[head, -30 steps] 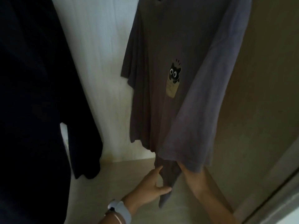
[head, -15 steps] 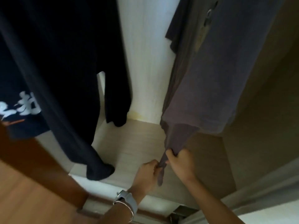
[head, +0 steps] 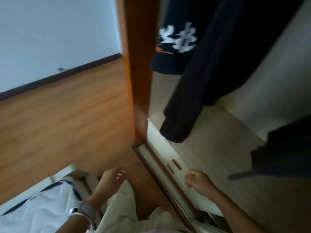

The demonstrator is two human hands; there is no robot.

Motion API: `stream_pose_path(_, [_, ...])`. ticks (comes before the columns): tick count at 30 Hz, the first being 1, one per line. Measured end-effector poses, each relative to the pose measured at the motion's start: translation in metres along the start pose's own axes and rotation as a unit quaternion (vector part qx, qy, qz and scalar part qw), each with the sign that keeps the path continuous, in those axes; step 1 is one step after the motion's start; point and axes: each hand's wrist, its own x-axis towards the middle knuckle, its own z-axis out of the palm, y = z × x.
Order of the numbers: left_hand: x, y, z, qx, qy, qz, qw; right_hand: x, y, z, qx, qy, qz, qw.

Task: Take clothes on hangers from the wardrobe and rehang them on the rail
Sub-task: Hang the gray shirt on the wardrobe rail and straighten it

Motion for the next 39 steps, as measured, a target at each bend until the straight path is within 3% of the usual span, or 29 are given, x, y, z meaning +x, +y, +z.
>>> stream_pose_path(3, [-0.009,-0.063,-0.037,-0.057,0.037,-0.114,0.991,0.036,-0.038,0.026,-0.045,-0.038,0.020,0.998])
stream_pose_path(9, [-0.025,-0.144,-0.105,-0.111,0.024,-0.276,0.955,0.093,-0.125,0.075,-0.092,-0.091,0.096,0.987])
stream_pose_path(14, [-0.020,-0.179,-0.135,-0.284,0.087,-0.391,0.871,0.135,-0.218,0.107,-0.111,-0.131,0.076,0.982])
stream_pose_path(19, [0.008,-0.182,-0.149,-0.427,0.118,-0.439,0.782,0.184,-0.322,0.129,-0.152,-0.161,-0.015,0.975])
stream_pose_path(23, [0.050,-0.191,-0.173,-0.490,0.136,-0.458,0.729,0.241,-0.388,0.148,-0.185,-0.166,-0.023,0.968])
stream_pose_path(29, [0.127,-0.215,-0.236,-0.551,0.222,-0.495,0.634,0.337,-0.494,0.162,-0.283,-0.186,-0.023,0.941])
stream_pose_path(31, [0.148,-0.214,-0.266,-0.556,0.246,-0.496,0.620,0.362,-0.533,0.165,-0.310,-0.176,-0.033,0.934])
stream_pose_path(33, [0.161,-0.215,-0.291,-0.537,0.272,-0.479,0.638,0.378,-0.571,0.173,-0.338,-0.177,-0.043,0.923])
stream_pose_path(35, [0.166,-0.218,-0.310,-0.524,0.307,-0.481,0.632,0.388,-0.610,0.191,-0.375,-0.186,-0.055,0.906])
stream_pose_path(39, [0.154,-0.218,-0.317,-0.559,0.352,-0.518,0.543,0.389,-0.679,0.253,-0.439,-0.236,-0.088,0.863])
